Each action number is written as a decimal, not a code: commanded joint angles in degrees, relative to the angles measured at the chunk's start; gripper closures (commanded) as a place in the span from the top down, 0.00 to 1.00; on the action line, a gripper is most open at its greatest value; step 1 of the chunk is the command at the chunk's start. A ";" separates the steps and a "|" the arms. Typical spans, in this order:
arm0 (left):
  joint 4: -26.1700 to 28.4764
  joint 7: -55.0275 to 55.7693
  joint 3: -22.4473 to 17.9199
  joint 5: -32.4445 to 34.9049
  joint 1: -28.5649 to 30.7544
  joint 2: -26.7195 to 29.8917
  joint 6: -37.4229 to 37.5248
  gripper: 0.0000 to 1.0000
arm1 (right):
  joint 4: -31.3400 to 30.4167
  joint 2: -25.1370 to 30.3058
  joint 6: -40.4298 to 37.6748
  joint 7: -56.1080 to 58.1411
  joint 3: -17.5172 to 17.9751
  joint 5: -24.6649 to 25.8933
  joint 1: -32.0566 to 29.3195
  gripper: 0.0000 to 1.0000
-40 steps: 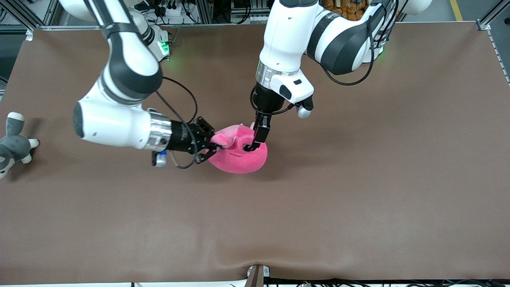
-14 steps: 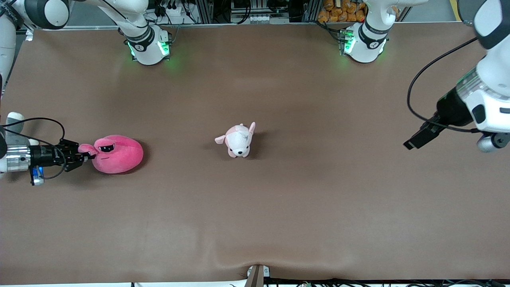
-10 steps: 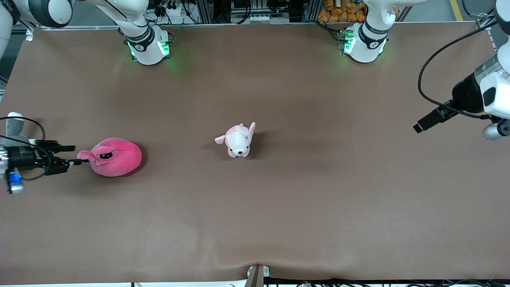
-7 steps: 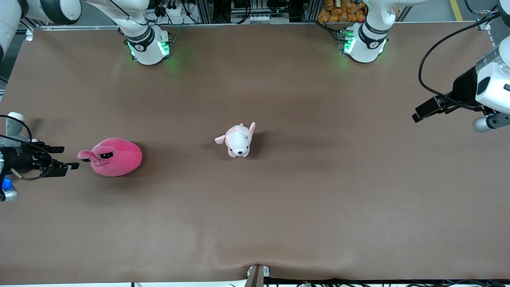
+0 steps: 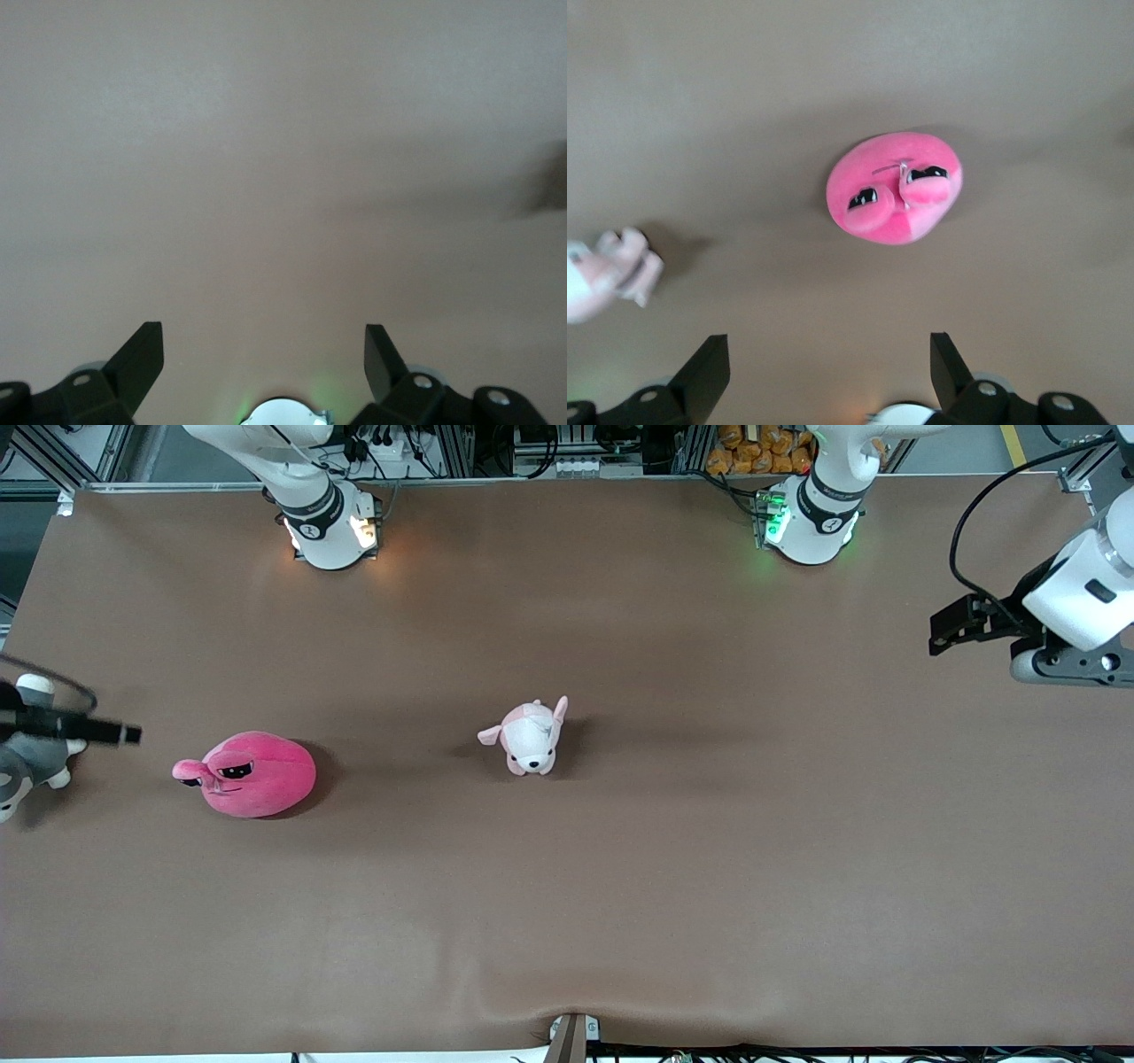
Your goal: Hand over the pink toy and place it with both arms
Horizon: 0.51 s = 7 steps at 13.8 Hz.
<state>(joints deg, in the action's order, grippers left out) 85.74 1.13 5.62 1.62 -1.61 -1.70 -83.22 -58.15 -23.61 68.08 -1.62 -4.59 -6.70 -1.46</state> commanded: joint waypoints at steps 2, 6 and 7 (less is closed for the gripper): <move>0.83 -3.92 0.27 1.19 0.03 3.19 2.62 1.00 | -10.98 10.49 2.13 5.58 -0.25 4.33 3.13 1.00; 1.18 -7.81 -0.26 1.19 0.29 3.37 3.15 1.00 | -28.11 23.50 8.55 6.19 -0.16 6.44 4.89 1.00; 1.18 -7.72 -0.26 1.37 1.33 3.20 2.98 1.00 | -31.89 26.31 10.04 6.19 -0.16 6.44 4.98 1.00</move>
<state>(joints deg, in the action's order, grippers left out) 85.94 -5.09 5.49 1.78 -1.33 0.66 -80.49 -77.38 -6.56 73.53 3.50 -4.58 -1.66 2.82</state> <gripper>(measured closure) 0.000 0.000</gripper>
